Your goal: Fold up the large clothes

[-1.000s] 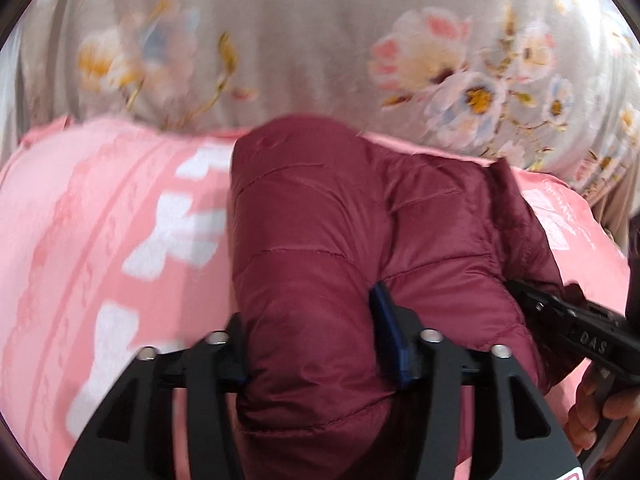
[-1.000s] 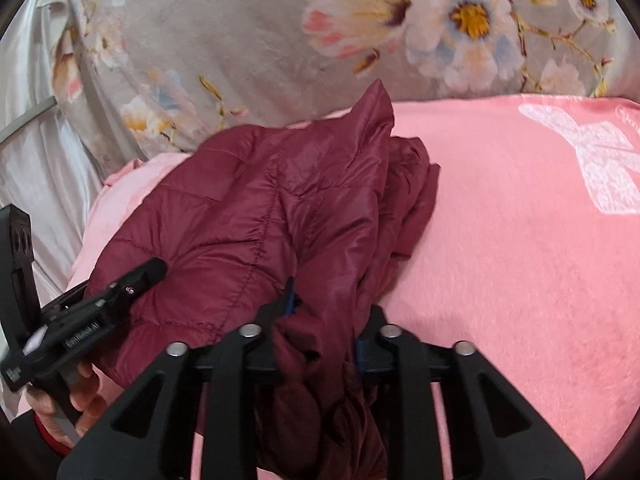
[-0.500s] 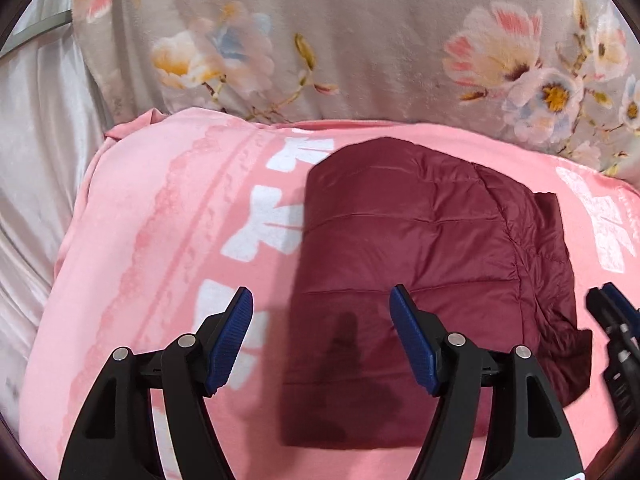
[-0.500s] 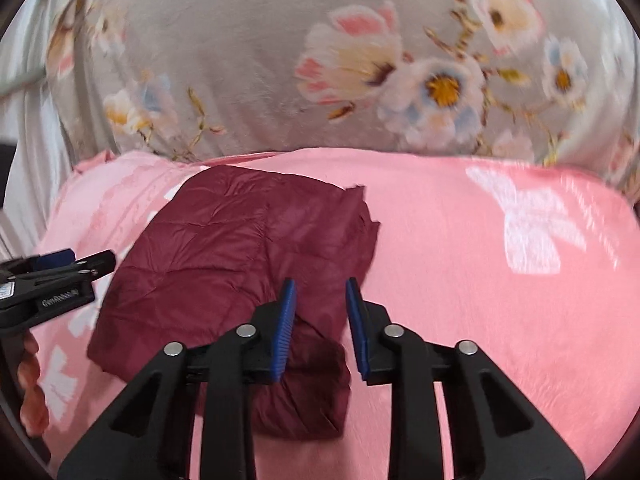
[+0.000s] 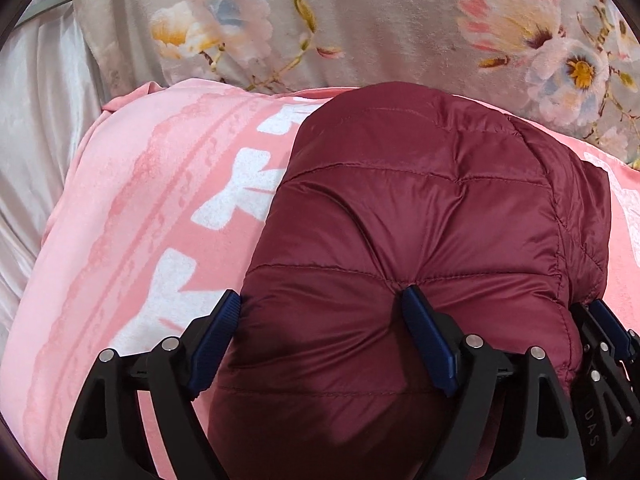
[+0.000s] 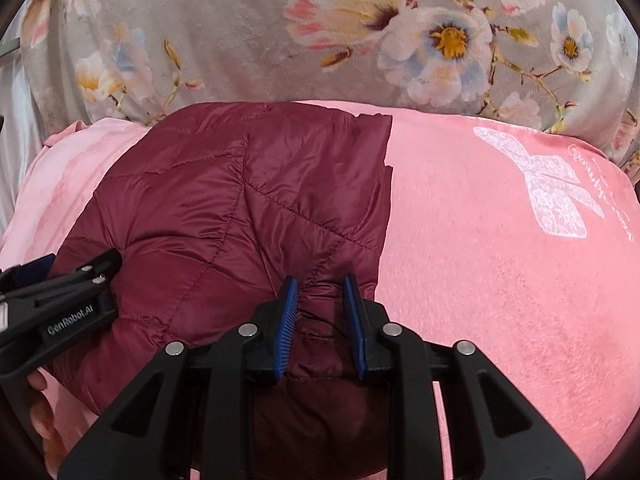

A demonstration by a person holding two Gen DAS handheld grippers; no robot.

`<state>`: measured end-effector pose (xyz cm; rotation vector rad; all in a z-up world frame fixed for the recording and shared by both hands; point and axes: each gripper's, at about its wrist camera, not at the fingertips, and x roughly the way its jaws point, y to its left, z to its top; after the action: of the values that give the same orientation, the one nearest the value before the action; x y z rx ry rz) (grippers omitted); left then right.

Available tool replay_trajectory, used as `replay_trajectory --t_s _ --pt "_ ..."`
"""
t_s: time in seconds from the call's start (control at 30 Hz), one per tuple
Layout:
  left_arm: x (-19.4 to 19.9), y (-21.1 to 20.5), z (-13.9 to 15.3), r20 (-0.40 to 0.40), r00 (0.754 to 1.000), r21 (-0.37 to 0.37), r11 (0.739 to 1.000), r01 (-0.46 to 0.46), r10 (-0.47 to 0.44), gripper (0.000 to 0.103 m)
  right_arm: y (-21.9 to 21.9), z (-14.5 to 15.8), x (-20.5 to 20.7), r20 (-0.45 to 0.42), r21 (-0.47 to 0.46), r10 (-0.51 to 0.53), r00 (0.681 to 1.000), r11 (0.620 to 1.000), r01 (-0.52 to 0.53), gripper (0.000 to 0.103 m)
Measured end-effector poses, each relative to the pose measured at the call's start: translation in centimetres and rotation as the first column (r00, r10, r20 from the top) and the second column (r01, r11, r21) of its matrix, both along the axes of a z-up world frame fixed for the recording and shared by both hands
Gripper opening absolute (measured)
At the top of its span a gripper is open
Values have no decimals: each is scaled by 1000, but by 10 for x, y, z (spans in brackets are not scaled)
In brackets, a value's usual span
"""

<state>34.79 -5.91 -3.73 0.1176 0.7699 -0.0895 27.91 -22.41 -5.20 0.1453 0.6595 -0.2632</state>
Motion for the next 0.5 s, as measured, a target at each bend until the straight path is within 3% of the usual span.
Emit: replay_trajectory --t_s 0.3,0.5 --pt "-6 -8 -12 72 997 42 999 -4 1 82 -1 -6 2 -12 14 -2 1000 1000 2 24" --pt "-8 -9 -13 78 997 42 999 -5 1 82 0 -9 4 -18 18 -1 1000 1000 1 24"
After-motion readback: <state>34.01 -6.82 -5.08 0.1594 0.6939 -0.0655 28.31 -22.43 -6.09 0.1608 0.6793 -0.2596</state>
